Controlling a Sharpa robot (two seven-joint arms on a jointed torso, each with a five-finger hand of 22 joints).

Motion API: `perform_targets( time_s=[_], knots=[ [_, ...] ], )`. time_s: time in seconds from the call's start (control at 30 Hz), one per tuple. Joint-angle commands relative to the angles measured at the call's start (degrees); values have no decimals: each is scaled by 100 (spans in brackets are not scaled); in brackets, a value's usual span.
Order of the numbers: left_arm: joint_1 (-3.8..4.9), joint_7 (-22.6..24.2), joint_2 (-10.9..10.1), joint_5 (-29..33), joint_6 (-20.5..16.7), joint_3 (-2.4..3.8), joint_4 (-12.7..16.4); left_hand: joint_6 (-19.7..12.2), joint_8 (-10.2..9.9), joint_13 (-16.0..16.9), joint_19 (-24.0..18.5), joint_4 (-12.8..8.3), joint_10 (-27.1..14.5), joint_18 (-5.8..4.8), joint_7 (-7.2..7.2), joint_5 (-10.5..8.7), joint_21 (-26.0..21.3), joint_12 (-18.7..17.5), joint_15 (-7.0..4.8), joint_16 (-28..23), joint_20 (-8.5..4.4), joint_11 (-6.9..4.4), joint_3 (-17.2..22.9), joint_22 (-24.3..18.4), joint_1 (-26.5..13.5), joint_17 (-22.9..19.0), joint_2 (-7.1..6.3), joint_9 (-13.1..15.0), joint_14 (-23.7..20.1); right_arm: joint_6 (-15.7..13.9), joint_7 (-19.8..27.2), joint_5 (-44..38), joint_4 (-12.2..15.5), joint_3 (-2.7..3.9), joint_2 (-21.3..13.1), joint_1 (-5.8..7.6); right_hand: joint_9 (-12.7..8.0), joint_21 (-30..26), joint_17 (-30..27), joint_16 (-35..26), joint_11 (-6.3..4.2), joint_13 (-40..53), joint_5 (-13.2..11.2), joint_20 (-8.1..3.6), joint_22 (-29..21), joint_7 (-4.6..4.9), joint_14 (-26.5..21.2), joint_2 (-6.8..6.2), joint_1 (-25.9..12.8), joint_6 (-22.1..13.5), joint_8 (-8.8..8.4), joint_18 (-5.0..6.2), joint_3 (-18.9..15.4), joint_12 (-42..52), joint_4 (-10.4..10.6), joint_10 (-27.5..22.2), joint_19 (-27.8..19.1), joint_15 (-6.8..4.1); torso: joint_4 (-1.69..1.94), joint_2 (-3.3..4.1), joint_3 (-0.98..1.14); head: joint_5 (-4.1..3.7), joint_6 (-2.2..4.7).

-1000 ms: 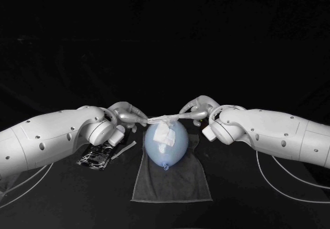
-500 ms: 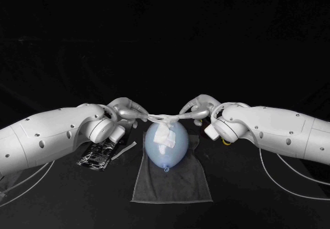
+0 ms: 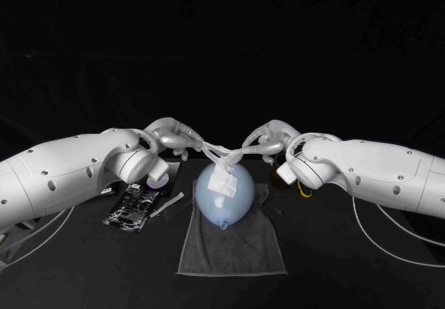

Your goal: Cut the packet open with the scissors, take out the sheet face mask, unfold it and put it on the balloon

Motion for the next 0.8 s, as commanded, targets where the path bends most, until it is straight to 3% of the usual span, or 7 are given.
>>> perform_targets(
  time_s=[0.03,0.43,0.8],
  knots=[
    [91,375,-34,-124,244,34,43,56,24,8,39,-9,41,105,8,23,39,16,0,23,16,3,44,12,25,15,55,71,27,-371,232,-111,74,27,-74,71,12,28,1419,38,-29,1507,13,-3,608,-3,572,8,-51,17,28,-46,40,20,6,596,43,-43,-1,-9,4,7,28],
    [388,591,-293,-120,507,87,284,54,23,8,48,-12,37,103,8,22,47,14,-1,29,14,3,51,24,25,32,56,71,35,-421,244,-204,464,79,-419,322,22,51,1447,44,-30,1507,13,-6,612,-3,584,-7,-83,18,51,-49,99,20,-32,596,56,-44,-6,-41,16,35,147],
    [598,708,-331,-61,607,186,379,53,22,8,53,-12,35,101,9,22,52,14,-1,29,14,4,56,29,23,29,57,72,36,-430,180,-449,707,95,-599,744,31,102,1478,50,-31,1507,13,-7,623,-5,596,-23,-114,22,69,-57,144,20,-63,596,78,-45,-20,-100,12,9,251]
  ],
)
